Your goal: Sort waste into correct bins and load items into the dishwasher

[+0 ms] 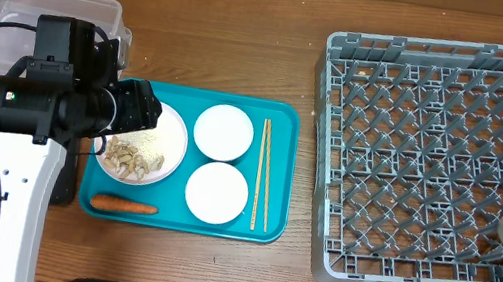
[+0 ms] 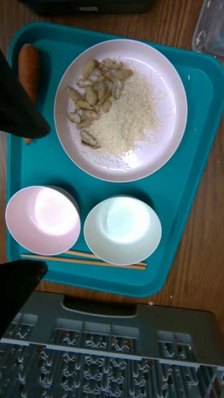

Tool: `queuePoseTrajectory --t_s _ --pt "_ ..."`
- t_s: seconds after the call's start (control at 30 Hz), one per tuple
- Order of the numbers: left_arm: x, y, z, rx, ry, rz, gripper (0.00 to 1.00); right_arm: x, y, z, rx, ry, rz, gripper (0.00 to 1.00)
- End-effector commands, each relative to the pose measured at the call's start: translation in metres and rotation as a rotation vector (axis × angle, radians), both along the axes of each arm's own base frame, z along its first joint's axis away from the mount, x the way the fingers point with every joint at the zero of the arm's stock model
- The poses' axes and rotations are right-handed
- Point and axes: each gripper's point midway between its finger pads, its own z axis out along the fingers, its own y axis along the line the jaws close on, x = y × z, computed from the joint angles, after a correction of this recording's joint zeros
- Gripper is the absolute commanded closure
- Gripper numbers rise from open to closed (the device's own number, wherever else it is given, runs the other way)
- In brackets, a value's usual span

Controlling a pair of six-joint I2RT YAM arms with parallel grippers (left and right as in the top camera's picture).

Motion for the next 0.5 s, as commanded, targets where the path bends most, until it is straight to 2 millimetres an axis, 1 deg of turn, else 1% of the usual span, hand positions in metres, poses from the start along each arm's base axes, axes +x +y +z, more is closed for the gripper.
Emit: queuePoseTrajectory --t_s 0.0,0.1,0.23,0.27,0.33,0.47 --pt "0.002 0.003 0.004 0.022 -0.017 -0.007 0.35 0.002 -0.004 0.001 -0.004 0.002 -0.017 0.65" --pt "0.002 0.003 0.004 0.022 -0.018 -0.007 0.35 0.005 -0.004 0.002 0.0 -0.01 -0.015 0.65" --pt "0.002 0.003 0.004 0.022 -0.018 -0.007 0.35 0.009 0.008 0.001 0.063 -0.041 -0.002 0.65" --pt "0.002 0.003 0.004 0.022 -0.018 -0.007 0.35 0.009 0.013 0.001 0.089 -0.044 0.008 0.65" --pt "0.002 0.003 0.004 0.022 -0.018 -0.007 0.35 0.007 0.018 0.001 0.108 -0.037 0.029 0.65" --pt "0.002 0.003 0.004 0.022 -0.018 -0.007 0.35 0.004 0.02 0.0 0.116 -0.026 0.029 0.64"
